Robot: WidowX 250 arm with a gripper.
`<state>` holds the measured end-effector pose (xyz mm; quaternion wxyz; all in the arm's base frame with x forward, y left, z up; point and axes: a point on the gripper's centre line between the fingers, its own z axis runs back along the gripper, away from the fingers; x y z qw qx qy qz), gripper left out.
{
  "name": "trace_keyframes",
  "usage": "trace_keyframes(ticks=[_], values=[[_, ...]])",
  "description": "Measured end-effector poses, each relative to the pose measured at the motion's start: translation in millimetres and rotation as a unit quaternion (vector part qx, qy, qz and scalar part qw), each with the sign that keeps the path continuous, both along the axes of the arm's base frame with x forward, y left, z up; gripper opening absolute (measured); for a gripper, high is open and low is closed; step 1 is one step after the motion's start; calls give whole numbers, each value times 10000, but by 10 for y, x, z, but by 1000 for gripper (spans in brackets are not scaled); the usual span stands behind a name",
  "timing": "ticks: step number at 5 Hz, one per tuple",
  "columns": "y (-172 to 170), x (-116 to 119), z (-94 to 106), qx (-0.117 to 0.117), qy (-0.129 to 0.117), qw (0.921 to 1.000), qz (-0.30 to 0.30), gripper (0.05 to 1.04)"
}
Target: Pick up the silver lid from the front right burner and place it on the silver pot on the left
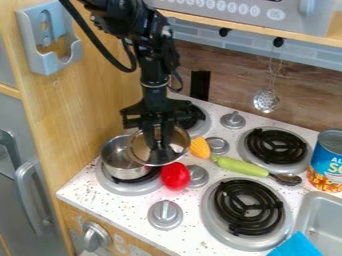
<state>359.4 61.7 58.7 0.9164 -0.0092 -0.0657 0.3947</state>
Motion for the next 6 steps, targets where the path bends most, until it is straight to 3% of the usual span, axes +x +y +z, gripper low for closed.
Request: trace_keyframes(ticks=[4, 6], values=[[286, 161, -286, -33, 343, 9986, 388, 322], [126, 540, -380, 39, 238, 9971, 725, 321]])
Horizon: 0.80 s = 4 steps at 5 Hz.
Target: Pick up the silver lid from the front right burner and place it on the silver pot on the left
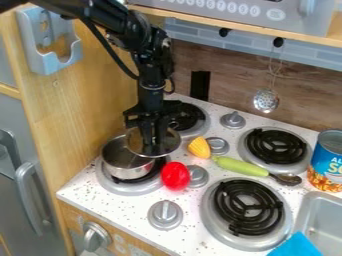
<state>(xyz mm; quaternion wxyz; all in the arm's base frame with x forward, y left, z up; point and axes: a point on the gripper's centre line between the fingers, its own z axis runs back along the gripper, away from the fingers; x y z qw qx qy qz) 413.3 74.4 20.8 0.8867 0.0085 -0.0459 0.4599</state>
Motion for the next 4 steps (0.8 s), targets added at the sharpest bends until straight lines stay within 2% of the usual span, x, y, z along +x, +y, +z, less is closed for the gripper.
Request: trace_keyframes(ticks=[1, 2, 4], values=[[-55, 132, -12, 52, -47, 10000, 32, 321], [-60, 164, -34, 65, -79, 9999, 54, 321], [-141, 82, -29, 74, -215, 9997, -74, 320]])
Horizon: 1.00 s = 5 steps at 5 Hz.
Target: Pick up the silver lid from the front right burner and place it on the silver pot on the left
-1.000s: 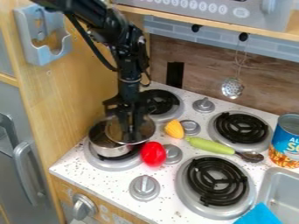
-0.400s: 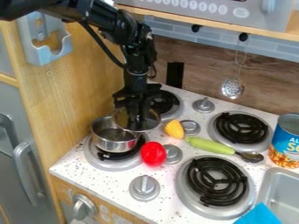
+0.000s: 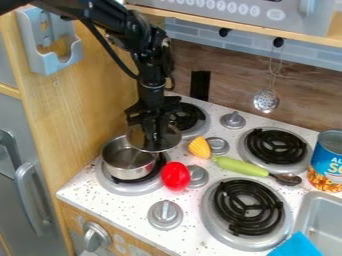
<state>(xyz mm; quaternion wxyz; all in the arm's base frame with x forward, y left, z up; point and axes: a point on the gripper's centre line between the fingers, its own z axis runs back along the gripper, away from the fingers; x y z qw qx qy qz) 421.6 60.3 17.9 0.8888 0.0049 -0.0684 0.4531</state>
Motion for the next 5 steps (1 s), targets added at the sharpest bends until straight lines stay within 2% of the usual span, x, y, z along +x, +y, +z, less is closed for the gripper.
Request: trace_keyframes(ticks=[3, 5], values=[[59, -256, 21, -60, -185, 9998, 2, 320], [184, -408, 10, -55, -149, 9998, 72, 320]])
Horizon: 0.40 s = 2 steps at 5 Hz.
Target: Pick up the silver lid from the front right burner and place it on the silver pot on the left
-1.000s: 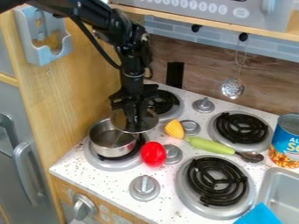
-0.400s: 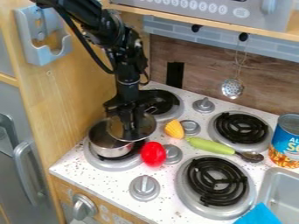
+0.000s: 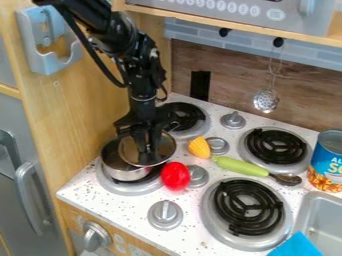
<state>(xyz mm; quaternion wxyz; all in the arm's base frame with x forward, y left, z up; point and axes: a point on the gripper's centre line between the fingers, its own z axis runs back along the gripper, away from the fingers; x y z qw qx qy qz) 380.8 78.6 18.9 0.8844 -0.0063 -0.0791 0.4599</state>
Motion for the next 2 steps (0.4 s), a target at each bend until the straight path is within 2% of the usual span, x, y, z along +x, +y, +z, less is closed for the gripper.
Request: trace_keyframes(ticks=[2], values=[[132, -147, 4, -44, 42, 9999, 108, 320]])
